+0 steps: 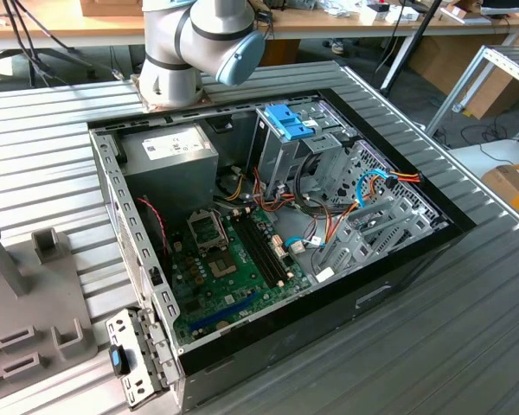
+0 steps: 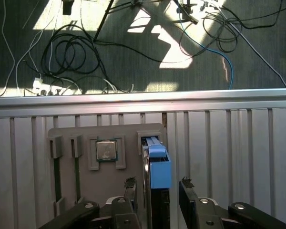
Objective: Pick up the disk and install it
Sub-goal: 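Pick up the disk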
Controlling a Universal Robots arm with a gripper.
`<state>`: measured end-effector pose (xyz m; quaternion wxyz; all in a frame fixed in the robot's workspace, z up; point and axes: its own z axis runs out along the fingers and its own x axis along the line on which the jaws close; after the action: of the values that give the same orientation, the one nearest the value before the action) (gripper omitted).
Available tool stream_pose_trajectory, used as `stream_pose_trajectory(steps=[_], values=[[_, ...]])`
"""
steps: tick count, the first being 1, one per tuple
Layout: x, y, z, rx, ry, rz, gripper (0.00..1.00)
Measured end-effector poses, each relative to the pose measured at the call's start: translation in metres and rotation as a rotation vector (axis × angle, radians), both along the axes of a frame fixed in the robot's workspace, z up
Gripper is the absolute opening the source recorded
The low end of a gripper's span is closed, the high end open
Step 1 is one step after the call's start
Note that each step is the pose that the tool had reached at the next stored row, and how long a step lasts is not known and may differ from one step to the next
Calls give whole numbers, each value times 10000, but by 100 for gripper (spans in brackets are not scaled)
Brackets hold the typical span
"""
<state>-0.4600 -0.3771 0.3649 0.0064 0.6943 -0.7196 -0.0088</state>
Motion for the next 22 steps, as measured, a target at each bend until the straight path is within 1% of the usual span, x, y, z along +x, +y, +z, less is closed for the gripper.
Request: stream_pose_trajectory(steps=[15, 22], values=[[0, 0, -18, -1, 1, 0, 48], [0, 0, -50, -1, 1, 0, 48]])
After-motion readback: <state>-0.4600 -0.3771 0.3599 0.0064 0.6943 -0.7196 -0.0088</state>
